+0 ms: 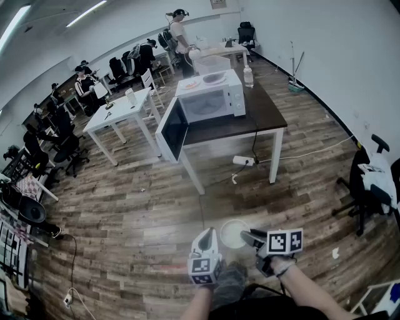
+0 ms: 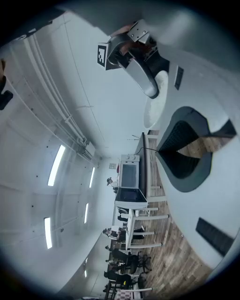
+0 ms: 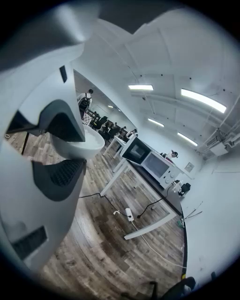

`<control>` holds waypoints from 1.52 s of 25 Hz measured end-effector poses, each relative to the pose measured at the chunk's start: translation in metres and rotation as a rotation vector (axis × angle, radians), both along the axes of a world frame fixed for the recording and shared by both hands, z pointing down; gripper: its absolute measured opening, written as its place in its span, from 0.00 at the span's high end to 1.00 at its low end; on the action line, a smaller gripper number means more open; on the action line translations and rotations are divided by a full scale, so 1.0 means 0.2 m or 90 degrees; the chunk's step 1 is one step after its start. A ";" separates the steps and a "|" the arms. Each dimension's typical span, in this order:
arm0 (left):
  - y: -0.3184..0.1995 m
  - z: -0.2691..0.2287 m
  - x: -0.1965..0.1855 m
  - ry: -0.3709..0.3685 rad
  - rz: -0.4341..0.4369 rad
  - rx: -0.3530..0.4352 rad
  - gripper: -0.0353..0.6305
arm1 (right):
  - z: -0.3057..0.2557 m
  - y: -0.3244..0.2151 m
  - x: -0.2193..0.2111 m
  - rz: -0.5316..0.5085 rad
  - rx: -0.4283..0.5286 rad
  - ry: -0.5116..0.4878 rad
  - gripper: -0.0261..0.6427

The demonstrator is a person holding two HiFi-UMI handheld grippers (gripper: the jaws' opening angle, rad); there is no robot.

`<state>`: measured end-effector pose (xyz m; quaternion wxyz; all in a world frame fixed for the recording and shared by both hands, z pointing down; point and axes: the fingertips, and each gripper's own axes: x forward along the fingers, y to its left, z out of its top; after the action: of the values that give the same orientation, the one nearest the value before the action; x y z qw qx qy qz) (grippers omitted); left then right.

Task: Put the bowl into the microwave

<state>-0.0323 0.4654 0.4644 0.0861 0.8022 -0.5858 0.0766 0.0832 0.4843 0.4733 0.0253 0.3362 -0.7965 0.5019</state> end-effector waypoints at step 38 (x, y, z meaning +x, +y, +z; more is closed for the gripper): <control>-1.45 0.20 -0.19 0.062 0.060 -0.050 0.95 | 0.12 -1.42 -0.19 0.057 -0.029 0.056 0.78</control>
<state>-0.0700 0.1746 0.5036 0.1421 0.8275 -0.5393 0.0643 0.0457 0.1995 0.4982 0.0452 0.3924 -0.7674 0.5051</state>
